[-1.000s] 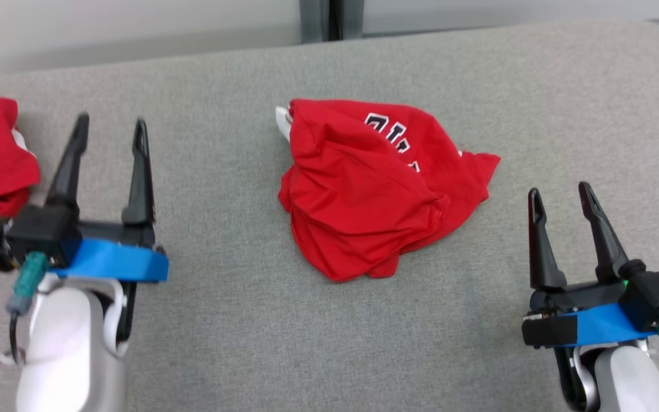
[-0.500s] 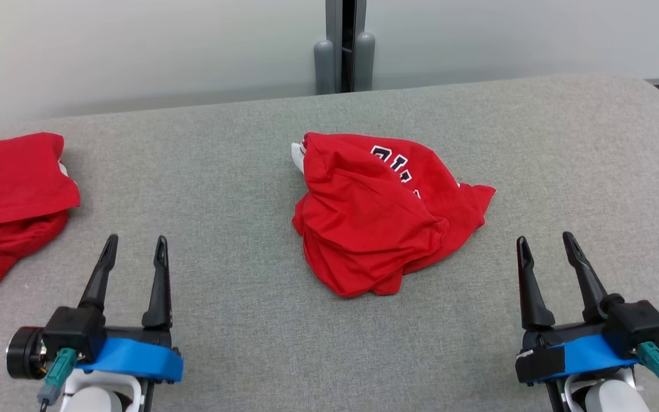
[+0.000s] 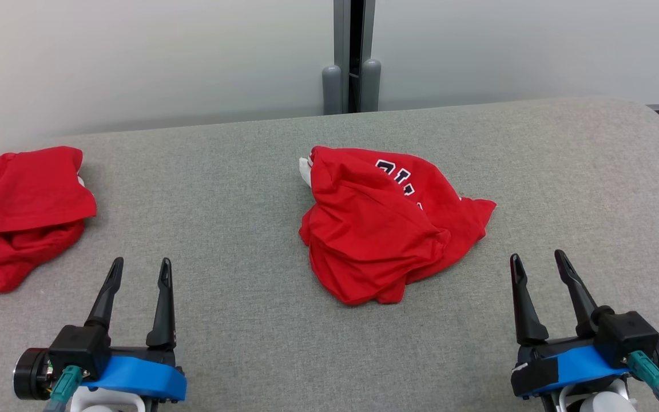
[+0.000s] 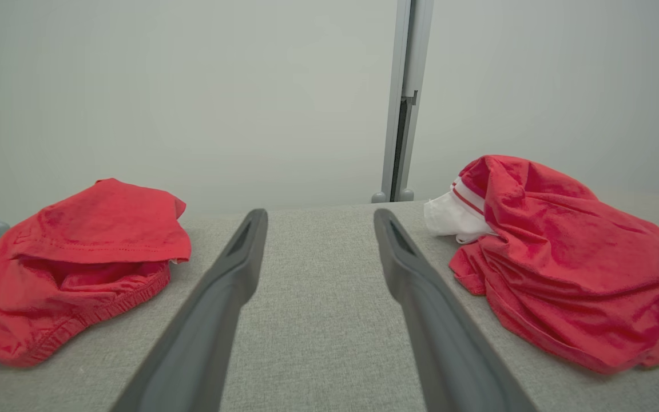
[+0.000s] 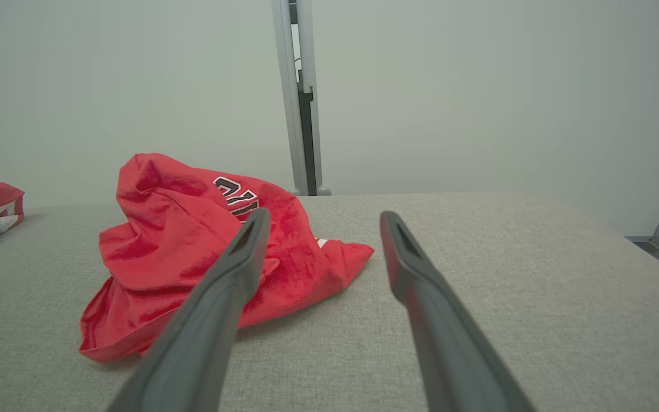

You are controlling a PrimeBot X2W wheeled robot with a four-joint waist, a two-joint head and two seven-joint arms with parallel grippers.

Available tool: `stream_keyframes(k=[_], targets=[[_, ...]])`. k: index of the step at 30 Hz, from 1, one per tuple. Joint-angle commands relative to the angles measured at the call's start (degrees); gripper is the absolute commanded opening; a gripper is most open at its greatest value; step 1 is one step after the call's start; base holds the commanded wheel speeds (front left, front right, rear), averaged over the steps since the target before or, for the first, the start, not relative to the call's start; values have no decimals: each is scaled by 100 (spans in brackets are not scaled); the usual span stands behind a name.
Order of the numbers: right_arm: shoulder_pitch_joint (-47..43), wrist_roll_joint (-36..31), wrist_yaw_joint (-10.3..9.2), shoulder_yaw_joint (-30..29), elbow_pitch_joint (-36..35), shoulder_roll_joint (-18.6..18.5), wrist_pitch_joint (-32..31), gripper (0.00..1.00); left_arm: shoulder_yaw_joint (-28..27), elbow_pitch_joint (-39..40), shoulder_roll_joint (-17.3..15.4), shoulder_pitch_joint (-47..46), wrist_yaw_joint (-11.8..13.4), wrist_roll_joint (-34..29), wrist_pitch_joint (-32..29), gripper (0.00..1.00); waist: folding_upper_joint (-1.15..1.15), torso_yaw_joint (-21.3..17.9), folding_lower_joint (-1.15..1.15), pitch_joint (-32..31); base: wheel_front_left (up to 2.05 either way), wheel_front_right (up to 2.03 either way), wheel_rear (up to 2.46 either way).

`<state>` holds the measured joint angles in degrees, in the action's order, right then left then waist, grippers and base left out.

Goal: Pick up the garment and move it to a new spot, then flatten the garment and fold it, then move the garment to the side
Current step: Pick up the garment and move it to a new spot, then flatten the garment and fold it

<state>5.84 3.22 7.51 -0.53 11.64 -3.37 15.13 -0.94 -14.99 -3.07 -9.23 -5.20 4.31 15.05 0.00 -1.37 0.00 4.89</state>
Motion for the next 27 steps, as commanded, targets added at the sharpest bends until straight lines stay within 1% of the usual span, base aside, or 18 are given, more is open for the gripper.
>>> stream_keyframes(k=[1, 15, 18, 20, 23, 27], targets=[[-42, 14, -3, 15, 18, 25, 2, 100, -16, -19, -13, 79, 7, 4, 19, 100, 0, 2, 0, -17, 0, 0, 0], [-21, 46, -3, 42, 44, 27, 2, 100, -33, -27, 2, 62, 6, 18, 19, 100, 0, -2, 0, 14, 0, 0, 0], [37, 56, -4, 57, 47, 27, 2, 100, 20, -31, 7, -79, -2, 33, 19, 100, 0, -21, 0, 66, 0, 0, 0], [96, 75, -4, 74, 48, 19, 2, 100, 110, -37, 11, -238, -24, 45, 19, 100, 0, -47, 0, 114, 0, 0, 0], [166, 89, -3, 157, 56, 22, 2, 100, 412, -118, 13, -627, -65, 62, 19, 100, 0, -168, 0, 220, 0, 0, 0], [301, 143, -4, 299, 51, 32, 2, 100, 782, -264, 8, -1115, -101, 53, 19, 100, 0, -403, 0, 370, 0, 0, 0]])
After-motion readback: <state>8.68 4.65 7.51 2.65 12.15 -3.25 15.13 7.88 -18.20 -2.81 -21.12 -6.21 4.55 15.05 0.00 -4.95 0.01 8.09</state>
